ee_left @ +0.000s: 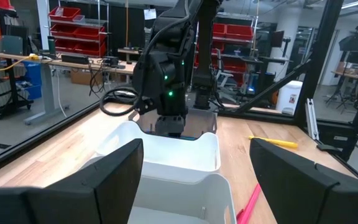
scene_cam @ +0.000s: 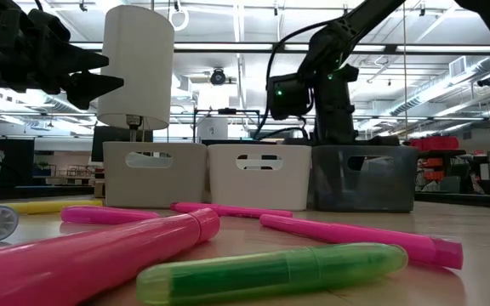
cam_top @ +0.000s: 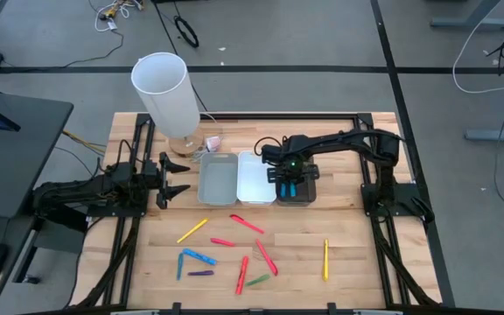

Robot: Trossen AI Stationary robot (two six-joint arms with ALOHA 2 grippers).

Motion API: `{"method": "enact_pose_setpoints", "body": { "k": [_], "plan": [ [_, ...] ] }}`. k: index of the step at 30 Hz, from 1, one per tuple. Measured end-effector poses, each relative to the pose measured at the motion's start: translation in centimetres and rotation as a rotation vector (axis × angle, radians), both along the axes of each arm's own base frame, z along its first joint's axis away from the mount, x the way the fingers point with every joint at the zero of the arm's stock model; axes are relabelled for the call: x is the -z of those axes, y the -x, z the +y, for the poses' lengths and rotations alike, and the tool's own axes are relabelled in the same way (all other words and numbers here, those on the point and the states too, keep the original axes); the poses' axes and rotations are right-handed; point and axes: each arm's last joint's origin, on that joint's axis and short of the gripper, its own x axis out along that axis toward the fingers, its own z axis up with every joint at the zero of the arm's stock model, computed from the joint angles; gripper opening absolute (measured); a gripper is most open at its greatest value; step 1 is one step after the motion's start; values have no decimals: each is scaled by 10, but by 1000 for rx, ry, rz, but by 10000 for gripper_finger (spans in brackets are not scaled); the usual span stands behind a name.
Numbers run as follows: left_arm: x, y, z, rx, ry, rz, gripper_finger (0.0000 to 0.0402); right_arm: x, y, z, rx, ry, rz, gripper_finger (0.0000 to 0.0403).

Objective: Pick & Place Markers
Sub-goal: Put the right blue marker pen into the black bin

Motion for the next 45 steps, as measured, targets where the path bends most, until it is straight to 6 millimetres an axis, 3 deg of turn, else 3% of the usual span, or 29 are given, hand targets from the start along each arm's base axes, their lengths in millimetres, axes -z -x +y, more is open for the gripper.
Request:
{"method": "enact_pose_setpoints", "body": {
  "k": [13,30,45],
  "plan": [
    [0,0,0,0,0,0,303,4,-7,1,-31,-18,-56,61],
    [0,0,0,0,0,1,303,5,-8,2,-39,-27,-68,167],
    [0,0,0,0,0,0,303,1,-7,2,-46,-16,-74,165]
  ]
}}
